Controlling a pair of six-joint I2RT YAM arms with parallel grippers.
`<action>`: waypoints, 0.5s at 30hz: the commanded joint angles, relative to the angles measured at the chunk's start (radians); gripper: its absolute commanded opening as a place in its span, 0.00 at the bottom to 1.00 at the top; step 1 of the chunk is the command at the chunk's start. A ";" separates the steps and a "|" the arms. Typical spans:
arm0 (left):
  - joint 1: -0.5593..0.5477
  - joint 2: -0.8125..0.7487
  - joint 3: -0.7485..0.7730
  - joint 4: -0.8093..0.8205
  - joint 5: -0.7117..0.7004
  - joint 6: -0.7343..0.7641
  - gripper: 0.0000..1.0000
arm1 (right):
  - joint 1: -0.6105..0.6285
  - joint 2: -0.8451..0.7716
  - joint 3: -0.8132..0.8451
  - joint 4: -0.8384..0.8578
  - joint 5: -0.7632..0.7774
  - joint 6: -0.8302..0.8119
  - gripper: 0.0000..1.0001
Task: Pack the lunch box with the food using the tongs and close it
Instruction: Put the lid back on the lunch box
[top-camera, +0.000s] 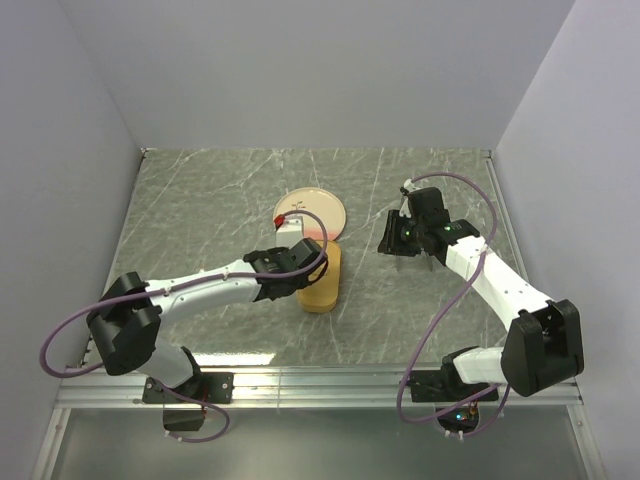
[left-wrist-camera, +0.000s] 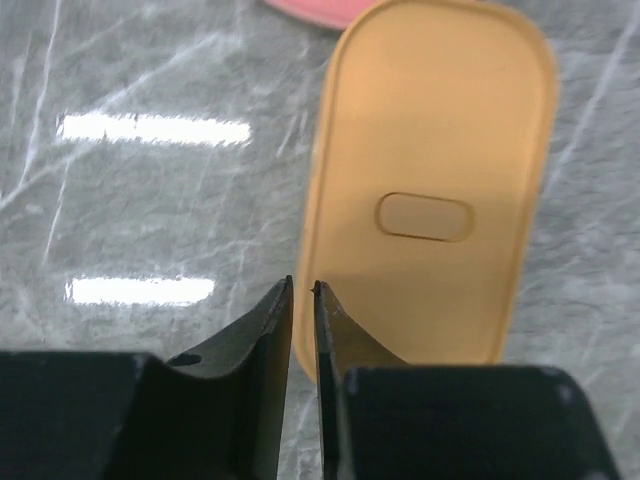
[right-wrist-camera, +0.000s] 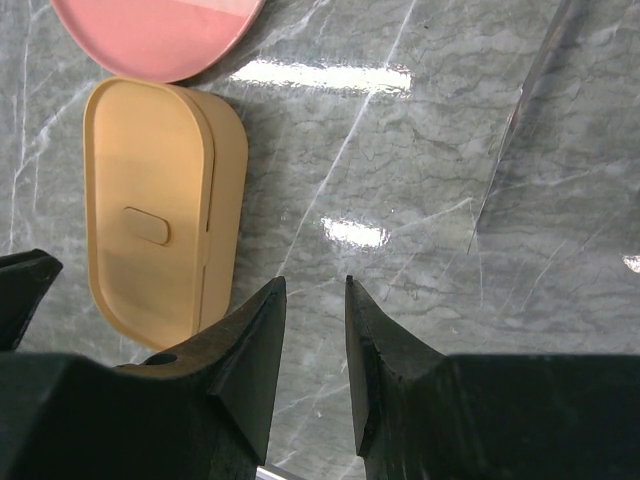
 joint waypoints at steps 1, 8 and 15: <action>-0.013 -0.051 0.069 0.072 -0.016 0.048 0.20 | -0.007 -0.001 0.006 0.029 -0.009 -0.016 0.38; -0.011 0.057 0.174 0.175 0.096 0.183 0.13 | -0.007 -0.005 0.008 0.026 -0.006 -0.019 0.38; -0.010 0.220 0.249 0.195 0.133 0.237 0.00 | -0.007 -0.016 0.006 0.022 -0.001 -0.016 0.38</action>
